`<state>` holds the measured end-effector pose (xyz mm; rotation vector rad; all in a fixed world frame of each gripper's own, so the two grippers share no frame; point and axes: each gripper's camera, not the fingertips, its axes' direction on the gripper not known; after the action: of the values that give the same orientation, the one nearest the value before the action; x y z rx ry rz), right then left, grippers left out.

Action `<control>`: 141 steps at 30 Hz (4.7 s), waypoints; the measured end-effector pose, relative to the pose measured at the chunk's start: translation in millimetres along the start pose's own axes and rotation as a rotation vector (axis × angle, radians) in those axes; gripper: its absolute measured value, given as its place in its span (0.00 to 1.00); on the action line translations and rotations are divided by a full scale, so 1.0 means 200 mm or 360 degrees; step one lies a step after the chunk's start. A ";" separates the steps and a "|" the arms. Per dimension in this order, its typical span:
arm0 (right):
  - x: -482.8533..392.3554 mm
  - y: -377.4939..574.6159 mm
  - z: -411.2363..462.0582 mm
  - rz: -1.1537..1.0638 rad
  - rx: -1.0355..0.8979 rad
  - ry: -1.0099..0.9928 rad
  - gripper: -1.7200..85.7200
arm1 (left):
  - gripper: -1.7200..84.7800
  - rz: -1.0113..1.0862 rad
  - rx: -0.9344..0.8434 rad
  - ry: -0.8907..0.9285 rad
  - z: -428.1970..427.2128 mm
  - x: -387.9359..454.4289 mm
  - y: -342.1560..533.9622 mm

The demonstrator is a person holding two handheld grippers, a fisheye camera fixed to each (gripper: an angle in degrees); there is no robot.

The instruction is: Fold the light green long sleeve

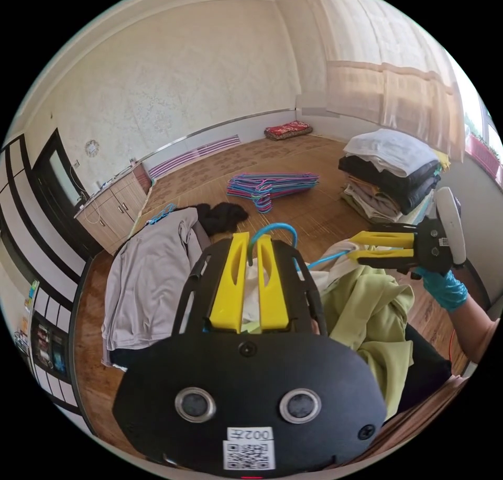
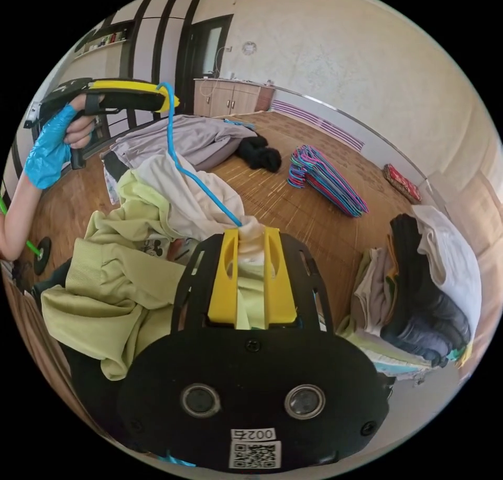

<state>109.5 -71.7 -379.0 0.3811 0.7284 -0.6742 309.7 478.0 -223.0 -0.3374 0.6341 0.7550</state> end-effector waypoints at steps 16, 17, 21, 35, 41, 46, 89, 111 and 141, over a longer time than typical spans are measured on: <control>0.23 0.14 0.02 0.0326 0.0004 -0.0080 0.10 | 0.02 0.0008 -0.0037 -0.0036 0.01 0.08 0.00; 0.24 0.13 0.02 0.0328 0.0023 -0.0096 0.11 | 0.03 0.0000 -0.0041 -0.0034 0.01 0.08 0.00; 0.26 0.10 0.04 0.0341 0.0026 -0.0106 0.11 | 0.03 -0.0017 -0.0048 -0.0049 0.00 0.10 0.00; 0.34 0.14 0.19 0.0289 -0.0111 0.0178 0.03 | 0.03 -0.0129 0.0003 -0.0156 -0.04 0.09 0.06; 0.43 0.16 0.24 0.0393 -0.0093 0.0258 0.02 | 0.02 -0.0176 0.0017 -0.0203 -0.07 0.06 0.12; 0.54 0.16 0.28 0.0525 -0.0081 0.0207 0.02 | 0.02 -0.0204 0.0007 -0.0182 -0.09 0.04 0.15; 1.01 -0.06 -0.15 0.0552 0.0433 -0.0856 0.16 | 0.01 -0.0160 0.0273 -0.0039 -0.54 0.02 0.24; 1.18 -0.54 -0.61 0.0684 0.0921 -0.0569 0.06 | 0.01 -0.0278 0.0456 -0.0150 -0.70 -0.19 0.23; 1.07 -0.84 -0.02 0.0318 0.0343 -0.0093 0.07 | 0.01 -0.0135 -0.0026 0.0212 0.00 -0.21 0.03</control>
<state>111.4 -284.0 -550.0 0.6208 0.5550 -0.5733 282.8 460.1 -196.0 -0.4298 0.7347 0.6603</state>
